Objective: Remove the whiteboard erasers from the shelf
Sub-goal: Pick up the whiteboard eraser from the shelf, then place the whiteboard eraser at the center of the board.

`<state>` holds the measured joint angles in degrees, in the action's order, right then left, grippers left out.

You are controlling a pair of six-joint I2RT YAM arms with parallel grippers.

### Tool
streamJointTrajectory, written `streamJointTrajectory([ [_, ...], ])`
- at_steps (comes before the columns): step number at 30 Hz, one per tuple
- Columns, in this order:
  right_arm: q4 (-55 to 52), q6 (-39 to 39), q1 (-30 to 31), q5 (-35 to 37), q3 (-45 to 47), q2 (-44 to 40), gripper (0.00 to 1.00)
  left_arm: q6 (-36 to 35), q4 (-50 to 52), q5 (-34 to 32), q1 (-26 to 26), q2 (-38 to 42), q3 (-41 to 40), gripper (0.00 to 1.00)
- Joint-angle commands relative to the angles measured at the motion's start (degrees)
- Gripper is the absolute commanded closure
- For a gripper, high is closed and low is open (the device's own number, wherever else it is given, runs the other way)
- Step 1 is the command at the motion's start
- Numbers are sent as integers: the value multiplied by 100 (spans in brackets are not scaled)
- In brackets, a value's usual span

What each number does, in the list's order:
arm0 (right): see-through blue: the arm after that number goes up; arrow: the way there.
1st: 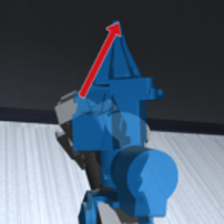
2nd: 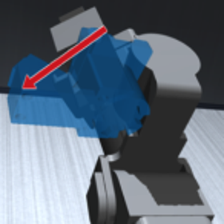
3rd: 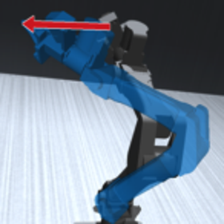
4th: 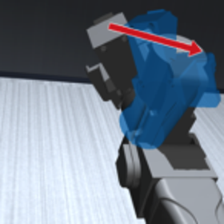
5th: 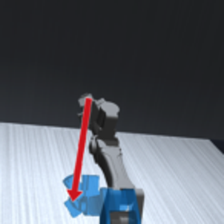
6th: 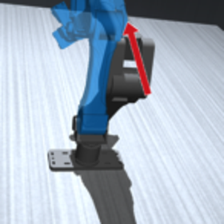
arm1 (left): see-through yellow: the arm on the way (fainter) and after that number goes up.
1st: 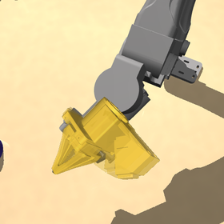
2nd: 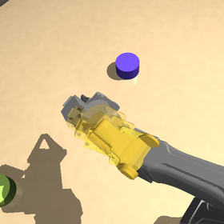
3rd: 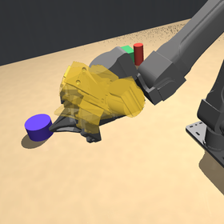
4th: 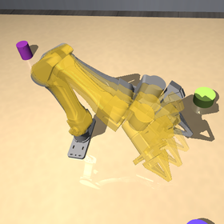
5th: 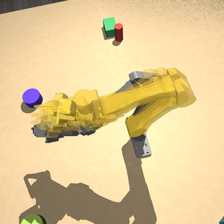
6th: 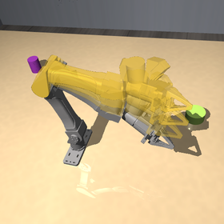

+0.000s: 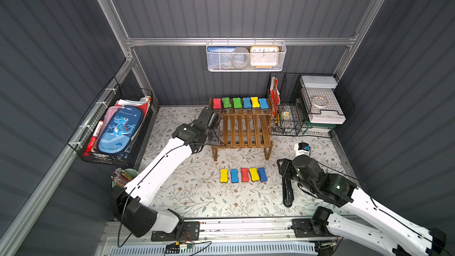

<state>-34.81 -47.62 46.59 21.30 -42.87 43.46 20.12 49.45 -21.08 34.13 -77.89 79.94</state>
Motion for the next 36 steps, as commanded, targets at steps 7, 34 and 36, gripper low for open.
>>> streamJointTrajectory([
  [7, -18, -43, -13, 141, -9, -54, 45, 932, 19, 146, 131, 1273, -1939, 58],
  [34, -80, -62, -27, 219, -65, -41, 46, 1361, -1648, 856, 795, -330, -3577, 61],
  [36, -99, -54, -27, 233, -71, -54, 45, 1359, -1675, 800, 797, -348, -3582, 58],
])
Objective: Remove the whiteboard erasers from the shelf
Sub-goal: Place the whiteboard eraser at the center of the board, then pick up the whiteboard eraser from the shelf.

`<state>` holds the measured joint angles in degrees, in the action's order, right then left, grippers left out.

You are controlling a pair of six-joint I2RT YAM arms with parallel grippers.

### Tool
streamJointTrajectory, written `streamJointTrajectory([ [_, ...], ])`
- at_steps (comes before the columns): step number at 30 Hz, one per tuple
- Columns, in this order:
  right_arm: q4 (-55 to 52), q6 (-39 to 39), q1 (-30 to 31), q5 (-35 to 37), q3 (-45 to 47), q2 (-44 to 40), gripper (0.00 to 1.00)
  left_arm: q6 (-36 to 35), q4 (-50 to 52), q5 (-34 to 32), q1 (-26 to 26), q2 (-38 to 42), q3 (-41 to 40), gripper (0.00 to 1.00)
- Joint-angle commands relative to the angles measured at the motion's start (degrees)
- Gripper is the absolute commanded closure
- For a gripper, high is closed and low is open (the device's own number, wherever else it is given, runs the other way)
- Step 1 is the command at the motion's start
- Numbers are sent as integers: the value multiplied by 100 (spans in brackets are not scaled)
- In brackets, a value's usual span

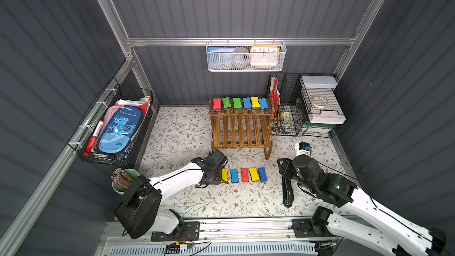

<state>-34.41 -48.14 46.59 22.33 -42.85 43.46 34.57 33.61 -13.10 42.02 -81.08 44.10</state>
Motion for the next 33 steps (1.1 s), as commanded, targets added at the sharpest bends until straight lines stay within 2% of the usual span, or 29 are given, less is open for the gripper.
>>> streamJointTrajectory([
  [1, -136, -2, -27, 117, -66, -53, 46, -112, -91, -15, 6, -44, 14, 56],
  [5, -135, 7, -29, 106, -109, -16, 45, -132, -51, -32, 8, -83, 73, 46],
  [8, -127, -2, -32, 117, -120, -21, 45, -131, 9, -33, 8, -58, 108, 36],
  [13, -169, 15, -36, 171, -171, -19, 45, -71, 197, -113, 8, 216, 189, 12],
  [16, -194, 24, -35, 193, -217, -21, 44, -67, 319, -210, 6, 392, 311, 2],
  [21, -206, 49, -31, 156, -284, -13, 42, -80, 717, -189, 3, 772, 604, 1],
  [27, -205, 201, -32, -42, -529, 127, 42, -151, 1263, -233, 13, 1274, 1317, 1],
  [33, -444, 822, -44, -186, -1449, 597, 48, -248, 1579, -485, 12, 1615, 1884, 1],
])
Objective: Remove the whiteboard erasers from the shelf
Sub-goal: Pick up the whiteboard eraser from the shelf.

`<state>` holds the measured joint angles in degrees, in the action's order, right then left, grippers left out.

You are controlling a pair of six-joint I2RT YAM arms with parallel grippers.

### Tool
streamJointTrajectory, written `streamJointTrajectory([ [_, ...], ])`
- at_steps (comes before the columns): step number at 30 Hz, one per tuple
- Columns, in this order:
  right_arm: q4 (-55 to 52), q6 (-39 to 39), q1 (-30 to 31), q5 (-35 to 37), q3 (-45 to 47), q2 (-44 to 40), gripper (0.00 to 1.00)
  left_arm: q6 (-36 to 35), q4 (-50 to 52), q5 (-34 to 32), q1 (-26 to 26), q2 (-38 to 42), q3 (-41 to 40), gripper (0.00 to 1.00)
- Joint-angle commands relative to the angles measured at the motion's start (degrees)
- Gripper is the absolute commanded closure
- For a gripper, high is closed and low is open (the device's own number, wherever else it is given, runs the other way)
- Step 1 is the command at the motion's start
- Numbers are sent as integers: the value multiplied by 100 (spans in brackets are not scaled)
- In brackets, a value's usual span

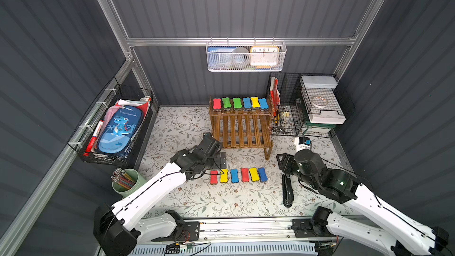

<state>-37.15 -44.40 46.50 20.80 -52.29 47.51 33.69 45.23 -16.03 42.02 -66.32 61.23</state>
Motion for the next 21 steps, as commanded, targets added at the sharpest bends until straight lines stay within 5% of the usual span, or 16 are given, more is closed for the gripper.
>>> streamJointTrajectory([
  [1, -247, 605, -47, -25, -745, 319, 50, -203, 443, -183, 17, 166, 227, 1],
  [13, -827, 1773, -1257, -1218, -4171, 2797, 59, -352, 442, -14, 17, -136, 336, 1],
  [21, -1600, 2079, -1548, -1340, -6087, 4477, 60, -466, 543, 25, 8, -271, 531, 1],
])
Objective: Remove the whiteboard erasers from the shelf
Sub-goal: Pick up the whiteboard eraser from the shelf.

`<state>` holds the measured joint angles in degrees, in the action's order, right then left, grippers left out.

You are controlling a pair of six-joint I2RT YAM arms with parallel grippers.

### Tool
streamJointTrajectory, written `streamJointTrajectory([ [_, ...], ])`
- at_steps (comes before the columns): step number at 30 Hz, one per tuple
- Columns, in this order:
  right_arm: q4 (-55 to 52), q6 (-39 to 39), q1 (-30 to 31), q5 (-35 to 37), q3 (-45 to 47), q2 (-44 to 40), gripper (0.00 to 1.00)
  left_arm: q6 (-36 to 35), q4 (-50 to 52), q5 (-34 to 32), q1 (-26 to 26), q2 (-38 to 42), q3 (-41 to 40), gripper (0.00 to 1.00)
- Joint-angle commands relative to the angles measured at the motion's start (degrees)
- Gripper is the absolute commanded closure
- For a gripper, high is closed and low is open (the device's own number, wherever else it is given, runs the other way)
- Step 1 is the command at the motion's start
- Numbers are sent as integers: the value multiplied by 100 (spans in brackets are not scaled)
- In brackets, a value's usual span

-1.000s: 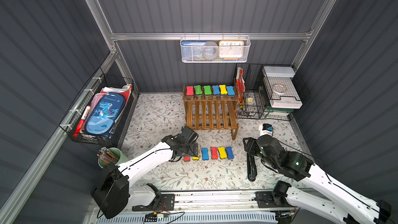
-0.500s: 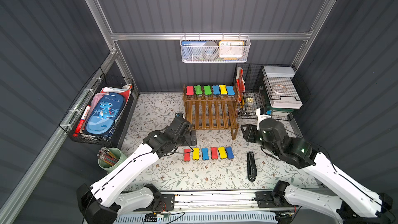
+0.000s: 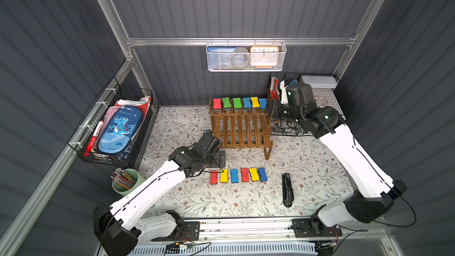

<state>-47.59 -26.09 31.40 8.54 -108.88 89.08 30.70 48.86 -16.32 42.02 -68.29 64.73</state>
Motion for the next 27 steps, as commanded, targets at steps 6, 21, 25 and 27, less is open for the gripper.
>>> streamJointTrajectory([
  [6, -965, 341, -94, 352, -1161, 1124, 60, -222, 203, 74, 8, -202, 279, 1],
  [21, -1280, 553, -275, 751, -2061, 2034, 59, -423, 80, 130, 2, -376, 349, 1],
  [25, -1305, 681, -280, 890, -2278, 2235, 60, -472, 97, 105, -1, -422, 400, 1],
  [27, -1312, 742, -278, 1008, -2371, 2321, 60, -494, 106, 98, -10, -445, 408, 1],
])
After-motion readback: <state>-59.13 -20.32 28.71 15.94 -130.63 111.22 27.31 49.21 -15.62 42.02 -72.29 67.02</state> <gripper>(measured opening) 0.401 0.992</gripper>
